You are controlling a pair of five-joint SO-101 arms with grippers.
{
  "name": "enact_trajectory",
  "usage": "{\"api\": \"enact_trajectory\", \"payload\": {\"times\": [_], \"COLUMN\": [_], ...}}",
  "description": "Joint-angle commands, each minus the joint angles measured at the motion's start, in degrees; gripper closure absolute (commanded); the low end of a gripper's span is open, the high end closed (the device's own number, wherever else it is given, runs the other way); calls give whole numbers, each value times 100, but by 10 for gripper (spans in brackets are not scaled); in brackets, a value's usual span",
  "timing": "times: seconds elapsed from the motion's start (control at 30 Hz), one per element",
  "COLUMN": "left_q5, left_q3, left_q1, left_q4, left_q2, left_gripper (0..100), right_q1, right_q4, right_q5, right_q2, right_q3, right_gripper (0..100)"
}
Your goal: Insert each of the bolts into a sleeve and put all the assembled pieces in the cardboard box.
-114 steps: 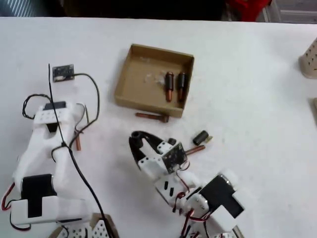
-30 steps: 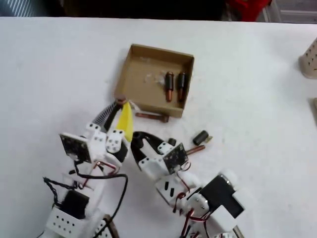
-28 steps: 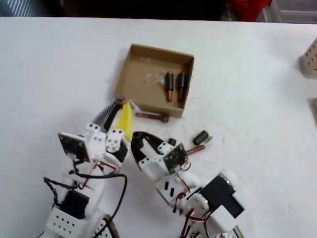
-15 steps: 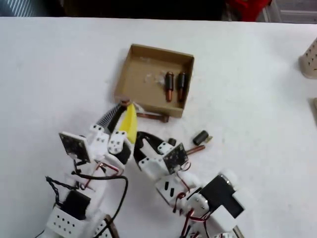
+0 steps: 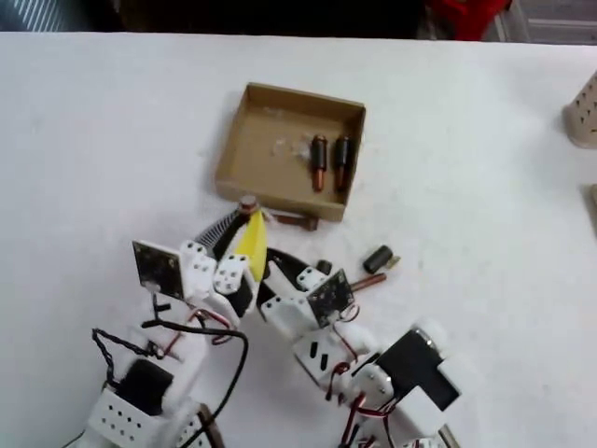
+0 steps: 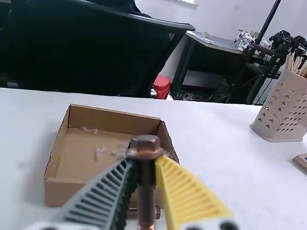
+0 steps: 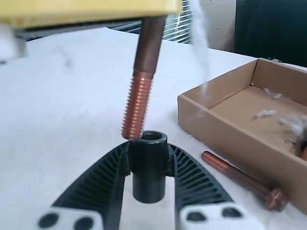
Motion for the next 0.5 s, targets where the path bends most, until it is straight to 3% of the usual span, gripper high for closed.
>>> {"api": "enact_trajectory", "payload": {"times": [0.0, 0.23, 0.47], "left_q5": [44, 149, 176], "left_q3": [-18, -9, 18], "left_q1": [57, -391, -409], "left_q4": [-105, -1090, -2910], "left_q2": [-84, 198, 2141], "left_gripper": [978, 980, 980], "right_q1": [57, 57, 57], "right_q4": [-40, -40, -40], "right_q5": [-35, -53, -53], "right_q2": [-13, -13, -13], "right_q3": [-9, -9, -18], "right_gripper": [982, 982, 982]}}
